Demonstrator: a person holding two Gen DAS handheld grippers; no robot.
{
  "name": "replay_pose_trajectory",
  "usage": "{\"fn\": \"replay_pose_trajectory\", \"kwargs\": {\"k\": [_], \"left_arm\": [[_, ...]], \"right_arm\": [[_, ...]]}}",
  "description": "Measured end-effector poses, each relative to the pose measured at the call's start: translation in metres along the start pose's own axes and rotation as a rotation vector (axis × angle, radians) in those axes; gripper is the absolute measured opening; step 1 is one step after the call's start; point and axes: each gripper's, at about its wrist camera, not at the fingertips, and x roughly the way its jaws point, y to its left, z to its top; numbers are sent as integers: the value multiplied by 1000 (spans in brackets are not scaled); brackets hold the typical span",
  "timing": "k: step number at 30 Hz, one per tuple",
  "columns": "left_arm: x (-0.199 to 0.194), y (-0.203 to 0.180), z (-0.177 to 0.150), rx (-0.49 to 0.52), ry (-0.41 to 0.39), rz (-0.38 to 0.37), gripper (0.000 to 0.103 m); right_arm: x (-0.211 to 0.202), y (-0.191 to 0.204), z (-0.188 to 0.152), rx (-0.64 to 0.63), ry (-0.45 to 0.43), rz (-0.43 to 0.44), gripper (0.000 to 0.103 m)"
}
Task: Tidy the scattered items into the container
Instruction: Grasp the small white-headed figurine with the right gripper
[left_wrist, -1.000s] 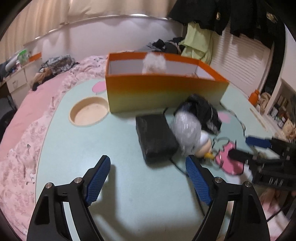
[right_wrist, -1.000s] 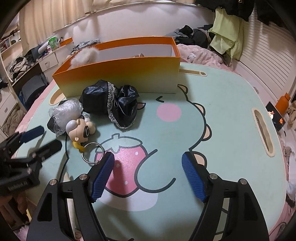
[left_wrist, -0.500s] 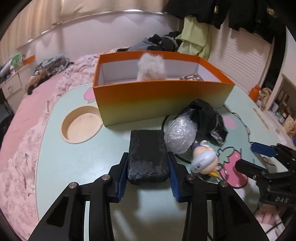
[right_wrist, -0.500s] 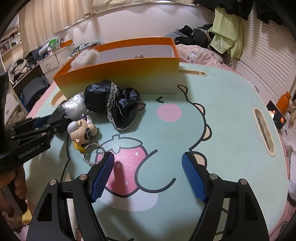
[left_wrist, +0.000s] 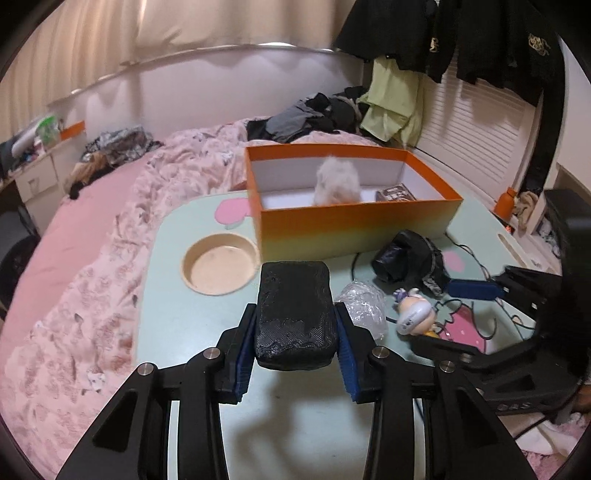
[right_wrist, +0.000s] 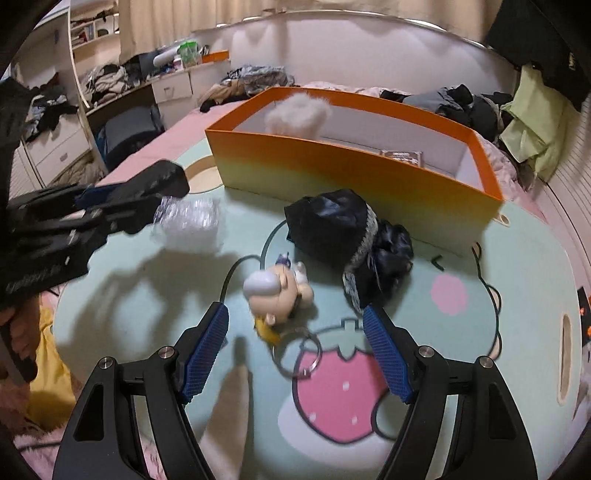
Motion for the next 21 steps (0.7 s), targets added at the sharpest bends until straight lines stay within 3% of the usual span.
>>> {"fn": "replay_pose_trajectory", "kwargs": {"k": [3, 5, 9, 12, 20, 21], "left_arm": [[5, -3, -2, -5, 17, -10, 38], [9, -2, -4, -14, 24, -10, 38], [13, 2, -7, -24, 42, -10, 41], [15, 6, -9, -48, 47, -25, 52], [6, 12, -18, -32, 79, -40, 54], [-1, 13, -21, -28, 74, -39, 59]], "right_arm": [[6, 0, 4, 4, 10, 8, 72], [8, -2, 4, 13, 24, 16, 43], [6, -9, -3, 50, 10, 29, 43], [0, -13, -8, 75, -13, 39, 43], [-19, -25, -13, 150, -96, 45, 43], [-19, -26, -13, 154, -98, 48, 43]]}}
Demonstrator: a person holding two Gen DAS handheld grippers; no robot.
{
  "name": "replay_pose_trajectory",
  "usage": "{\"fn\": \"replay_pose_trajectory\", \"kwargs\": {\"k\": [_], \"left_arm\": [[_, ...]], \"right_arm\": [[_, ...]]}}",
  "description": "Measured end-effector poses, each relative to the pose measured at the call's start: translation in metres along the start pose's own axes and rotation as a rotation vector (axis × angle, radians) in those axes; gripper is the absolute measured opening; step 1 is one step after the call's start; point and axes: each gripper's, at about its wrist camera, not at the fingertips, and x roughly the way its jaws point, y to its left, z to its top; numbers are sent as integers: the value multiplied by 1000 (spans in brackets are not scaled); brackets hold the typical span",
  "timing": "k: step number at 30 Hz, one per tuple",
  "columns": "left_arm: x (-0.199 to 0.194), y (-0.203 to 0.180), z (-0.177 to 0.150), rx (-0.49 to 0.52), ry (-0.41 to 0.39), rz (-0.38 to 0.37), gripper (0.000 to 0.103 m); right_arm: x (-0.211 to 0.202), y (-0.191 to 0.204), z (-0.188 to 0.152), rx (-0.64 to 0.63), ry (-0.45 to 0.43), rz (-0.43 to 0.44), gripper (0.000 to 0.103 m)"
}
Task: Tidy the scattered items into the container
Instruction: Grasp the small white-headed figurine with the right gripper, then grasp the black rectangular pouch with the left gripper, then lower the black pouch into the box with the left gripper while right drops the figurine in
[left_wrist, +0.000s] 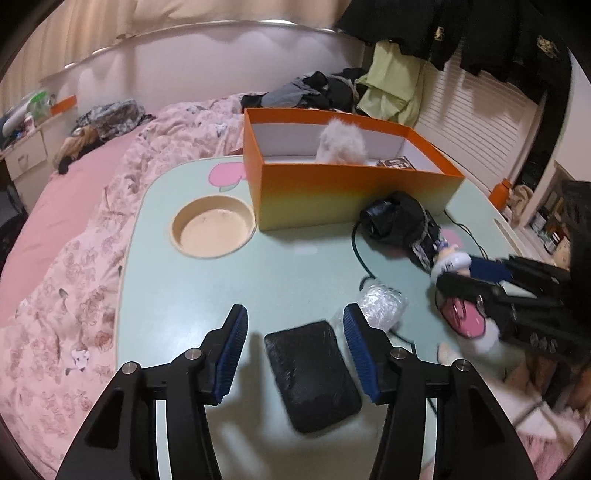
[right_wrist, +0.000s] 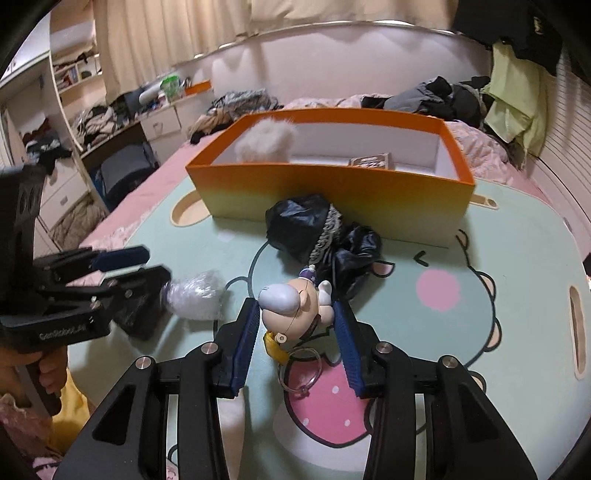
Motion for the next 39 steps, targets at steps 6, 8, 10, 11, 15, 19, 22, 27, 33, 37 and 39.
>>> {"fn": "replay_pose_trajectory", "kwargs": {"k": [6, 8, 10, 11, 15, 19, 22, 27, 33, 37, 39], "left_arm": [[-14, -8, -30, 24, 7, 13, 74], [-7, -14, -32, 33, 12, 20, 74], [3, -18, -32, 37, 26, 37, 74], [5, -17, -34, 34, 26, 38, 73], [0, -14, -36, 46, -12, 54, 38], [-6, -5, -32, 4, -40, 31, 37], [-17, -7, -21, 12, -89, 29, 37], [-39, -18, 22, 11, -222, -11, 37], [-17, -30, 88, -5, -276, -44, 37], [33, -38, 109, -25, -160, -87, 37], [49, -40, 112, -34, -132, -82, 37]], "right_arm": [[0, -4, 0, 33, -4, 10, 43], [-1, -5, 0, 38, -7, 9, 43], [-2, -5, 0, 36, -15, 3, 43], [-3, -5, 0, 35, -19, 2, 43], [-8, -7, -1, 46, -40, 7, 43], [-10, -11, 0, 59, -52, 5, 43], [-13, -12, 2, 60, -65, 0, 43], [-22, -22, 22, 90, -99, 2, 42], [-34, -31, 70, 90, -169, -30, 42], [-19, -43, 100, 129, -148, -18, 42], [-5, -50, 107, 149, -120, -16, 42]]}}
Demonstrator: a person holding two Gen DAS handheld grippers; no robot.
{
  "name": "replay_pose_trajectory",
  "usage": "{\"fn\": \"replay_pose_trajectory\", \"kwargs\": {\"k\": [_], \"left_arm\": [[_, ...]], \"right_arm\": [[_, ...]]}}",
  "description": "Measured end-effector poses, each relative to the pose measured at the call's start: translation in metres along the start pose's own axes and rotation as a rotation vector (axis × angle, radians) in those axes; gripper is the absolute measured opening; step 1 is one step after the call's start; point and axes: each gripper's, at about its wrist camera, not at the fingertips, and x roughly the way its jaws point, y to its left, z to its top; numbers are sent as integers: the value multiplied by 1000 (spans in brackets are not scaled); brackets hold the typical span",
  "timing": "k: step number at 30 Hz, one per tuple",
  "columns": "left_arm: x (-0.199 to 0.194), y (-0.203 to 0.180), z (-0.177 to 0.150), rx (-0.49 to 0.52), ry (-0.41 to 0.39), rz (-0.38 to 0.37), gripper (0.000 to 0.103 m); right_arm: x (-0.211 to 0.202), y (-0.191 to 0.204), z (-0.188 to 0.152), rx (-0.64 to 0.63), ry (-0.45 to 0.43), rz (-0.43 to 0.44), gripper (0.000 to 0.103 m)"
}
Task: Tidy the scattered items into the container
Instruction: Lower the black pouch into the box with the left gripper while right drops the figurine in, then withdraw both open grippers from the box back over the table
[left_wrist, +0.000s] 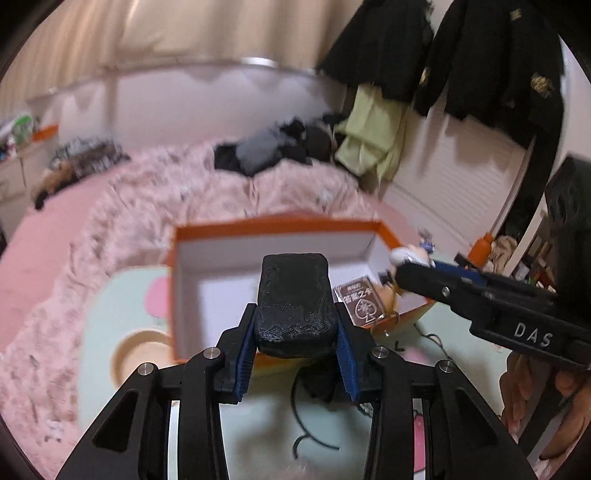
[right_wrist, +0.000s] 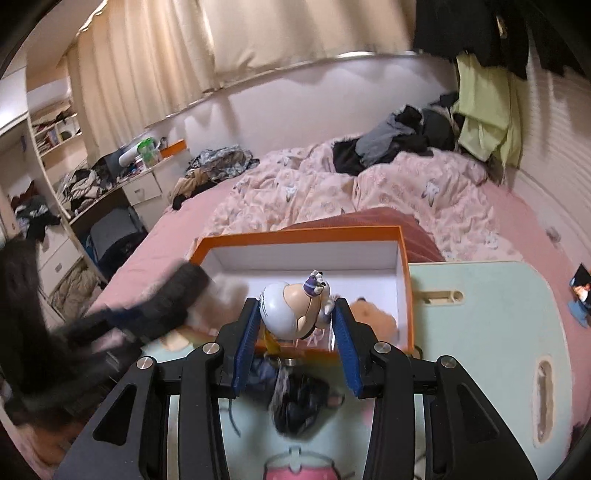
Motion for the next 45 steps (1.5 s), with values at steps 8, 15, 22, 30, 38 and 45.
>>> {"fn": "replay_pose_trajectory", "kwargs": {"k": [8, 15, 22, 30, 38, 45], "left_arm": [[23, 29, 13, -88, 8, 77, 39], [-24, 39, 1, -88, -83, 88, 65], [-63, 16, -39, 4, -47, 40, 81], [-68, -1, -113, 35, -26, 91, 88], [-44, 0, -130, -9, 56, 141, 88], [-37, -6, -136, 22, 65, 188, 93]], "right_arm": [[46, -27, 15, 79, 41, -81, 42], [10, -33, 16, 107, -45, -72, 50], [-27, -9, -33, 16, -49, -63, 65], [-13, 5, -106, -76, 120, -117, 66], [-9, 11, -127, -136, 191, -208, 71], [-6, 9, -131, -141, 205, -221, 83]]}}
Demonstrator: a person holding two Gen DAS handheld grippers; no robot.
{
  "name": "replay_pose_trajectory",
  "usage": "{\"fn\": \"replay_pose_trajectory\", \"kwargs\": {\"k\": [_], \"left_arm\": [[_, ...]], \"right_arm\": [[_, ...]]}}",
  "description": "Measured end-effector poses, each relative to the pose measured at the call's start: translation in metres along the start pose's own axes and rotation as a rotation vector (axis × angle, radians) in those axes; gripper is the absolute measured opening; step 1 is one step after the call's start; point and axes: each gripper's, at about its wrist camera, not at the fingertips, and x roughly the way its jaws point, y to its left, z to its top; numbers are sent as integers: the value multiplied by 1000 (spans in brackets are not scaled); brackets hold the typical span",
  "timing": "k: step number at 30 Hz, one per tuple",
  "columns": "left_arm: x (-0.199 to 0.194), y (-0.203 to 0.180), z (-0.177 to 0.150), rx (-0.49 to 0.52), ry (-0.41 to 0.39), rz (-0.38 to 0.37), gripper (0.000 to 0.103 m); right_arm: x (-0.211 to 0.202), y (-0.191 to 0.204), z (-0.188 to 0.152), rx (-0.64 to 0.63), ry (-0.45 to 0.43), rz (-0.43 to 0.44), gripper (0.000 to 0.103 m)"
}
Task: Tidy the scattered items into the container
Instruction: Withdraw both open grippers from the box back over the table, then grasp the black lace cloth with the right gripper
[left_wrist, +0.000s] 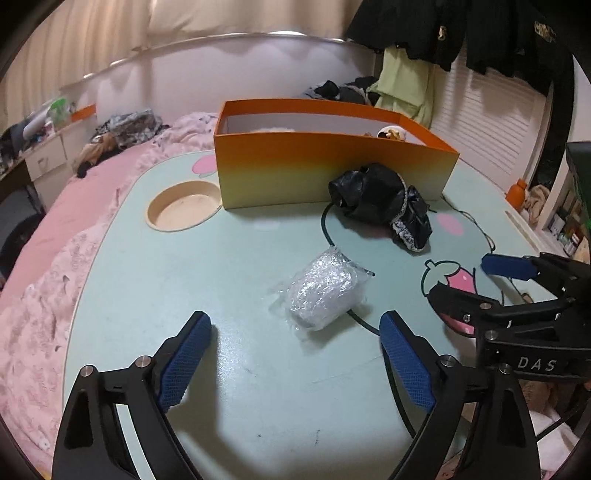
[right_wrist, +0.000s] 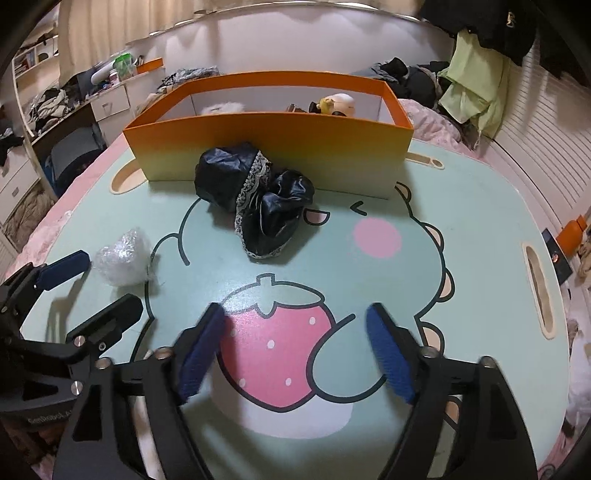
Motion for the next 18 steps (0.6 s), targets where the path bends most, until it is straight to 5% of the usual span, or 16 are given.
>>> {"fn": "replay_pose_trajectory", "kwargs": {"k": [9, 18], "left_arm": [[0, 2, -2, -13, -8, 7, 93], [-1, 5, -3, -28, -12, 9, 93]], "right_arm": [[-4, -13, 3, 74, -36, 65, 83], [1, 9, 36, -22, -80, 65, 83]]}}
